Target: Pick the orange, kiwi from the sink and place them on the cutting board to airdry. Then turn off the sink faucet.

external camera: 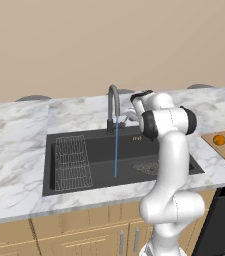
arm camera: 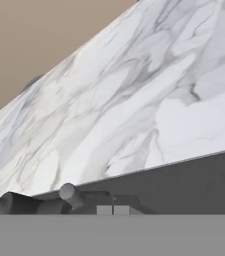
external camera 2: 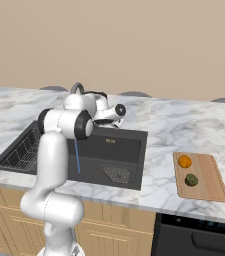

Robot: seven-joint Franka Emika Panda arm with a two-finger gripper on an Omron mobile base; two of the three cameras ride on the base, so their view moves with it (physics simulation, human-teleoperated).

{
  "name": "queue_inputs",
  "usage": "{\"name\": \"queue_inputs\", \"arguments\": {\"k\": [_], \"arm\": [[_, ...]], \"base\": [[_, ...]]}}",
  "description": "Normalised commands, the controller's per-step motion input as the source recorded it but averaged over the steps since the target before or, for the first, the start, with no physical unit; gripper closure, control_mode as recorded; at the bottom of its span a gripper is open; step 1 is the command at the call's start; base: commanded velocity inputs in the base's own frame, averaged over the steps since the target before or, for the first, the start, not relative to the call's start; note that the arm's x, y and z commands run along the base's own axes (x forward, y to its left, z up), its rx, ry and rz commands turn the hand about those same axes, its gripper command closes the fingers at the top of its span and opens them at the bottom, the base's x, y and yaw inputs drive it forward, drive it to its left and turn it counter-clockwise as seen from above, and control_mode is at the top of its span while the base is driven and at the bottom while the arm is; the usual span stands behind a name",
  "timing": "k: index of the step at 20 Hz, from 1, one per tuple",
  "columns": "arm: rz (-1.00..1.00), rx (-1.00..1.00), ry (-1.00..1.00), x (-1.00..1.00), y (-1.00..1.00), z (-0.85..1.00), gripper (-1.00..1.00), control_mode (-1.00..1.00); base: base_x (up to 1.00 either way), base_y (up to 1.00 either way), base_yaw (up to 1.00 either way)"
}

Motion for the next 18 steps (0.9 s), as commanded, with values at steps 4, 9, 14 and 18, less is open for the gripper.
{"name": "queue_inputs", "arguments": {"k": [4,9,14,18], "arm": [[0.0,0.01,0.0,0.15,0.08,0.0,1.0,-1.0],[0.0,0.01,0.0,0.13,0.07,0.0,1.0,-1.0],[0.0,0.0,0.0,0.11,0.09,0.0,1.0,-1.0],[0.0,0.01,0.0,0.11,0.14,0.0,1.0,-1.0]], "base": [[0.0,0.0,0.0],[0.0,0.0,0.0],[0.0,0.0,0.0],[0.0,0.0,0.0]]}}
